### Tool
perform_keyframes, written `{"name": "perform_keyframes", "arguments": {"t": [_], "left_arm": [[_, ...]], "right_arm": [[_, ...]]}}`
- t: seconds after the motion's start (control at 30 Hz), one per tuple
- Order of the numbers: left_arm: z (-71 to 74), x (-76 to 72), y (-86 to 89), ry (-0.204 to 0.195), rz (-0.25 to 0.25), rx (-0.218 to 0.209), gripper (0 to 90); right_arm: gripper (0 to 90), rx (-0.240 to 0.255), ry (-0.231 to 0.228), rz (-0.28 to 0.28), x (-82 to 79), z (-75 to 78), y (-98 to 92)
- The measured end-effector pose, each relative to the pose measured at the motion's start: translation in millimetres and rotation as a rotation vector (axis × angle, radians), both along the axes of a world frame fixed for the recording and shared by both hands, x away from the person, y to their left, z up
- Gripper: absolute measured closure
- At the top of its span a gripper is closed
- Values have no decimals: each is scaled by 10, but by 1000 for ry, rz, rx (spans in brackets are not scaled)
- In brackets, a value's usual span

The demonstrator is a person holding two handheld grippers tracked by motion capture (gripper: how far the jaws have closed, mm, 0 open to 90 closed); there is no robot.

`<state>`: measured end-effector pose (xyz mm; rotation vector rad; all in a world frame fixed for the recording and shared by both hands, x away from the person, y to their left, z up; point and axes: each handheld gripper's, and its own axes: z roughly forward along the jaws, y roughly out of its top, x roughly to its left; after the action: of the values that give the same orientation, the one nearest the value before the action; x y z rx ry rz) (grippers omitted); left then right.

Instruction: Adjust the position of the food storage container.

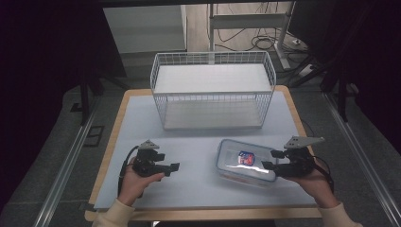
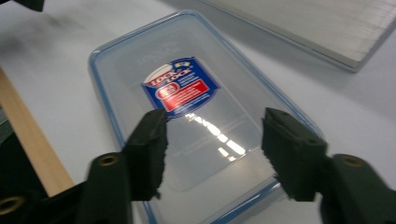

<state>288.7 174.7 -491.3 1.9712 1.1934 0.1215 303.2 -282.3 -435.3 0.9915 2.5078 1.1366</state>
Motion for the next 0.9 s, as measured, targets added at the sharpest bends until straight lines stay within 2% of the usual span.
{"name": "perform_keyframes", "arguments": {"t": [0.03, 0.07, 0.1, 0.17, 0.37, 0.5, 0.57, 0.6, 0.63, 0.73, 0.77, 0.8, 0.87, 0.9], "left_arm": [[2, 1, 0, -1, 1, -1, 216], [2, 1, 0, -1, 1, -1, 216], [3, 1, 1, 0, 0, -1, 216], [2, 0, -2, 2, 0, -1, 216], [-8, -5, 7, 6, -1, -2, 217], [-5, -8, 8, 6, -3, 0, 217], [-5, -10, 8, 6, -4, 0, 217], [-6, -11, 7, 6, -3, 0, 217], [-12, -13, 7, 7, -1, 0, 217], [-15, -12, 9, 9, 1, 1, 217], [-15, -10, 9, 8, 0, 2, 217], [-16, -10, 6, 9, 3, 1, 217], [-16, -10, 0, 11, 3, 2, 218], [-19, -8, -1, 9, 0, 4, 218]], "right_arm": [[570, 0, 24, 31, -17, 5, 27], [570, 0, 24, 31, -17, 5, 27], [633, -1, 41, 49, -48, 14, 69], [663, 3, 47, 69, -68, 26, 94], [896, -15, 59, 163, -215, 54, 271], [900, -103, 63, 207, -352, -4, 384], [900, -129, 78, 244, -462, -68, 418], [900, -129, 78, 244, -462, -68, 418], [900, -157, 94, 248, -517, -157, 410], [900, -174, 109, 244, -538, -252, 374], [900, -198, 116, 232, -535, -315, 338], [900, -198, 116, 232, -535, -315, 338], [900, -260, 89, 196, -517, -353, 305], [900, -260, 89, 196, -517, -353, 305]]}}
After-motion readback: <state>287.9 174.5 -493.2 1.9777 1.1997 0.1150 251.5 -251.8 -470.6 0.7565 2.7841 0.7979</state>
